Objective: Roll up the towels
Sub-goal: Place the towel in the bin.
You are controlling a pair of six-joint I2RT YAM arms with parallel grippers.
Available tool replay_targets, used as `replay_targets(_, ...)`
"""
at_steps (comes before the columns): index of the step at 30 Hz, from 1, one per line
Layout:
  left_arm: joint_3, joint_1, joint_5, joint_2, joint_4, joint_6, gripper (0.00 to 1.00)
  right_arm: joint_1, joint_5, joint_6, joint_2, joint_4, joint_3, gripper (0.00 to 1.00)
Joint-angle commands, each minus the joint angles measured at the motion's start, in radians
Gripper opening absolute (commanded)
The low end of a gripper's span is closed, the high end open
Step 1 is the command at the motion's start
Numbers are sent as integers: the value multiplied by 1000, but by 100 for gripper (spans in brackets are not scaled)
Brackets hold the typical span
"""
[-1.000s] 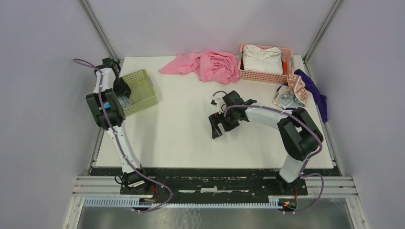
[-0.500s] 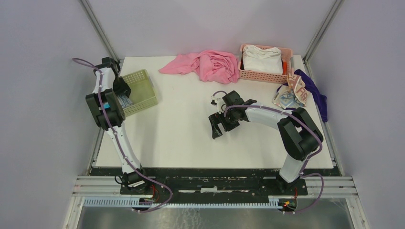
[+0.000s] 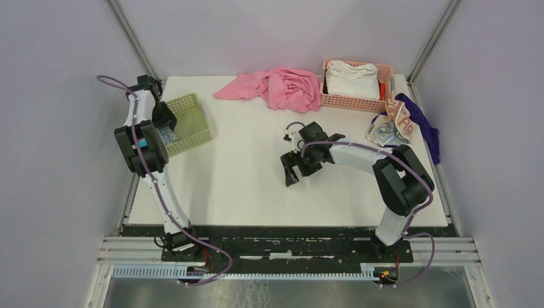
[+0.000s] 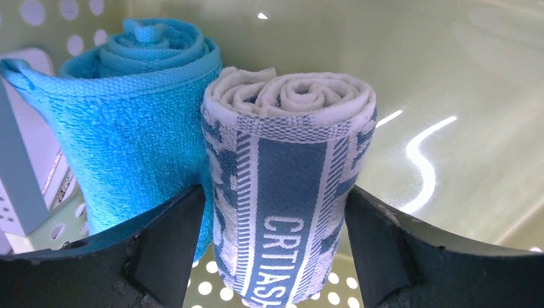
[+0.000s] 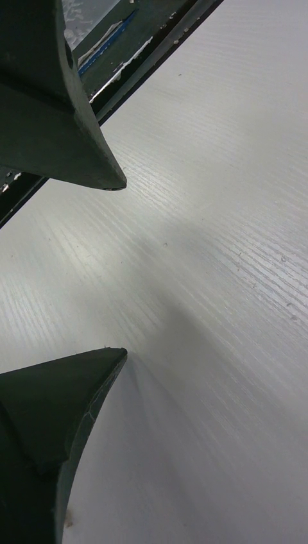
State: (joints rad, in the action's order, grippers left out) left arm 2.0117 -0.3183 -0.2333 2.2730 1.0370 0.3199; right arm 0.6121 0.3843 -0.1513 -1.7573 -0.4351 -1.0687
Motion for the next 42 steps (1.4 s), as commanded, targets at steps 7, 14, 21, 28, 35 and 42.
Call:
replay_targets(7, -66, 58, -210, -31, 5, -72, 81, -2, -5, 10, 22, 18, 6, 100)
replay_targets(14, -57, 79, -227, -22, 15, -82, 85, -1, -5, 10, 29, 19, 9, 100)
replay_targets(21, -16, 85, -198, -63, 0, -74, 90, -1, -17, 12, 32, 16, 8, 100)
replay_targets(28, -35, 86, -172, -110, -33, -68, 100, -1, -25, 14, 34, 13, 7, 100)
replay_targets(35, -51, 87, -135, -162, -48, -55, 99, -1, -47, 16, 46, 6, 7, 100)
replay_targets(42, -202, 139, -101, -315, -143, -6, 99, -1, -140, 1, 74, -14, -2, 100)
